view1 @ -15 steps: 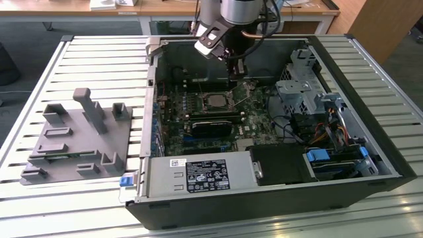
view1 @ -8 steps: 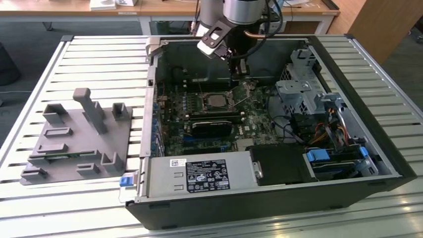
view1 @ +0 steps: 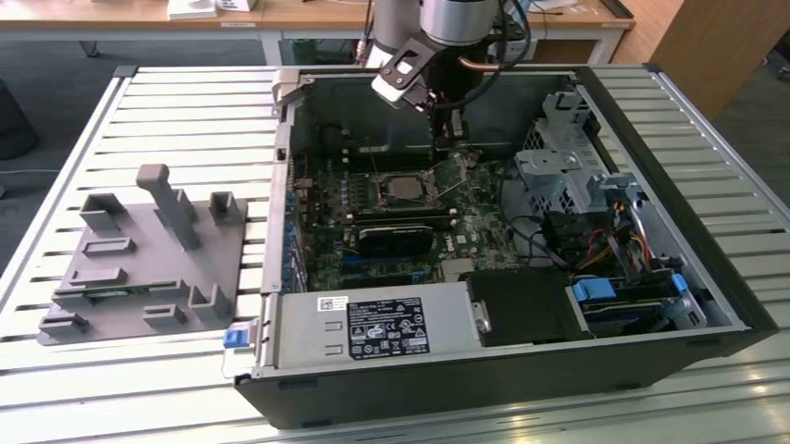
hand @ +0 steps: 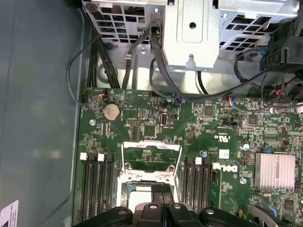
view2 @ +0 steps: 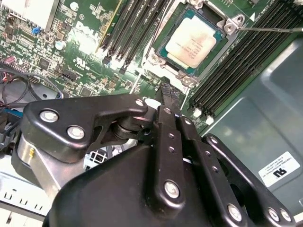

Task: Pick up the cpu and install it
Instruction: 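Close the cpu cover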

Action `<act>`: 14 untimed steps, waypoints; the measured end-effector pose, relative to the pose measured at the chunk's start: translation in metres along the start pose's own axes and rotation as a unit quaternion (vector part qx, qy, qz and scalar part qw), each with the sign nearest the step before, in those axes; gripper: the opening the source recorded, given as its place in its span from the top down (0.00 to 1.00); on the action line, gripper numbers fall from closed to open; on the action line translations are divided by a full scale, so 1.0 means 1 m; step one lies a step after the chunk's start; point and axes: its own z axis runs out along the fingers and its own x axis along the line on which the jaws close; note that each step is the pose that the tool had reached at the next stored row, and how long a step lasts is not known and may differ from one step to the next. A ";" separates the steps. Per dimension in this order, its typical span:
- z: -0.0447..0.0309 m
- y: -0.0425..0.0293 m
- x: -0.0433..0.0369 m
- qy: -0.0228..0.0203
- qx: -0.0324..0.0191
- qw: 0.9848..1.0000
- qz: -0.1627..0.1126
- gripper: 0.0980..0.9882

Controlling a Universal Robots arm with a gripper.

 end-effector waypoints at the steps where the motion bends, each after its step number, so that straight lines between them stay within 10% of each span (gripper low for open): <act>1: 0.0000 0.0003 0.0001 0.000 0.000 1.000 0.000 0.99; 14: 0.0007 0.0074 0.0012 0.000 0.000 1.000 0.000 0.99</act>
